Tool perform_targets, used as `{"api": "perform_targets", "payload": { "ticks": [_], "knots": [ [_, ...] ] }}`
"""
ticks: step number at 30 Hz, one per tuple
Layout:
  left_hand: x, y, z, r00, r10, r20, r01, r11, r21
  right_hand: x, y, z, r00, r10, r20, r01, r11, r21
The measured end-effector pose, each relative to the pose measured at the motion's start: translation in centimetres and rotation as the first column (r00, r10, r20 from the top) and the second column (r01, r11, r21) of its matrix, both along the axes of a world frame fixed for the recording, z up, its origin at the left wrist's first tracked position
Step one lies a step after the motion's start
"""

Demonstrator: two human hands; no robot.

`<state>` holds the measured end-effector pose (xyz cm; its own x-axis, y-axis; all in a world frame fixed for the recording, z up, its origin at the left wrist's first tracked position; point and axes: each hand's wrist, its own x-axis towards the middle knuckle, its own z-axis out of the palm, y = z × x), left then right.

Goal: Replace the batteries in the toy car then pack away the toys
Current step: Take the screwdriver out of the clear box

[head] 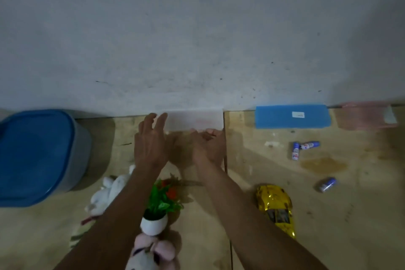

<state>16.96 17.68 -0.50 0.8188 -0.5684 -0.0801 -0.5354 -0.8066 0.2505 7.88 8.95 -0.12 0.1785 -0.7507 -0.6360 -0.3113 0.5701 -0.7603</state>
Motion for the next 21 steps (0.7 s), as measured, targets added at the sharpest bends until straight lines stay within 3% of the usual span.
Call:
{"api": "perform_targets", "payload": {
  "ticks": [4,7,15,21],
  "knots": [
    [2.2,-0.1,-1.1,0.993,-0.117,-0.019,0.117,0.993,-0.017,3.6,1.2,-1.5,0.937,-0.348,0.021,0.343,0.932,0.118],
    [3.3,0.2,-2.0,0.983,-0.181,0.005,0.181,0.982,-0.058,4.6,1.9,-2.2,0.882,-0.468,0.053,0.453,0.875,0.172],
    [4.7,0.5,-2.9,0.969,-0.246,0.031,0.248,0.966,-0.077,4.4,2.0,-1.7,0.824,-0.539,0.176,0.465,0.819,0.334],
    [4.6,0.3,-2.3,0.972,-0.230,0.040,0.231,0.972,-0.033,3.8,1.9,-0.2,0.815,-0.524,0.247,0.428,0.832,0.353]
  ]
}}
